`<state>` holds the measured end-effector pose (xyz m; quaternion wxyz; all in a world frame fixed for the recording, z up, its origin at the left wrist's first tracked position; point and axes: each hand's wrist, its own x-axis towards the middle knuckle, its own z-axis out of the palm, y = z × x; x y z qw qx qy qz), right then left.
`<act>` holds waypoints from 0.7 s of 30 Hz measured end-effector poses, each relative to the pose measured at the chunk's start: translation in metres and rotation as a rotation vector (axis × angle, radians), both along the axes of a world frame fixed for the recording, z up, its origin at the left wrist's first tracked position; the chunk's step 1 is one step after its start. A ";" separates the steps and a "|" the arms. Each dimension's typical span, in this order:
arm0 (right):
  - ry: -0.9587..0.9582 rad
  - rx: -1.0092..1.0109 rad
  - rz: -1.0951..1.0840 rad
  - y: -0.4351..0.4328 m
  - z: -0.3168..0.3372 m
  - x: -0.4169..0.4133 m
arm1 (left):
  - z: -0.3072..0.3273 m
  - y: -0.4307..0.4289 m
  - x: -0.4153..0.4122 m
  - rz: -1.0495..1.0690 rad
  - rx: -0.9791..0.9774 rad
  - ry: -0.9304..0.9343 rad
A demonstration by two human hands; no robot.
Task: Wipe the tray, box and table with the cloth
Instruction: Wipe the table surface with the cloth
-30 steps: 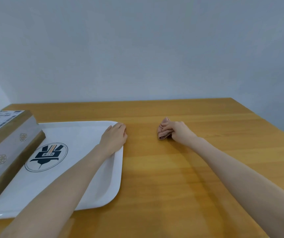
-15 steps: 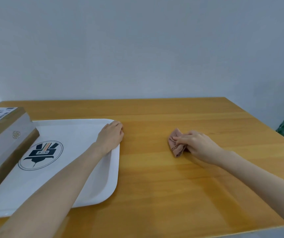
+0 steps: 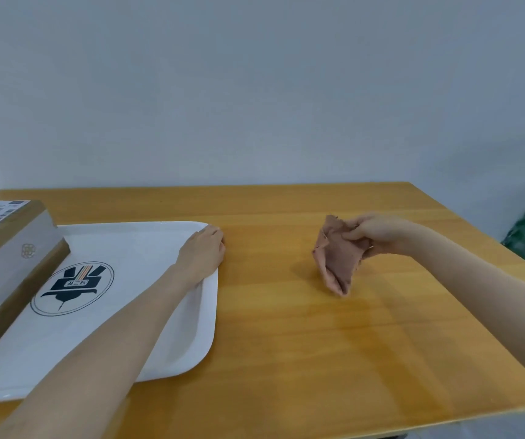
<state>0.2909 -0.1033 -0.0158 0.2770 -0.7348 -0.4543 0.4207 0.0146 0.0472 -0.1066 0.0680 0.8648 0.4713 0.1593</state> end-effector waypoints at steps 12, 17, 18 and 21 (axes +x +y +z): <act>-0.495 0.139 0.185 -0.013 -0.047 -0.018 | -0.002 0.003 0.000 -0.002 -0.017 -0.010; -0.656 0.371 0.091 -0.014 -0.044 -0.018 | -0.002 0.002 0.000 -0.010 -0.015 -0.023; -0.700 0.410 0.102 -0.014 -0.045 -0.020 | -0.002 0.002 0.000 -0.010 -0.016 -0.025; -0.851 0.336 0.367 -0.009 -0.066 -0.027 | -0.002 0.002 -0.001 -0.007 -0.012 -0.018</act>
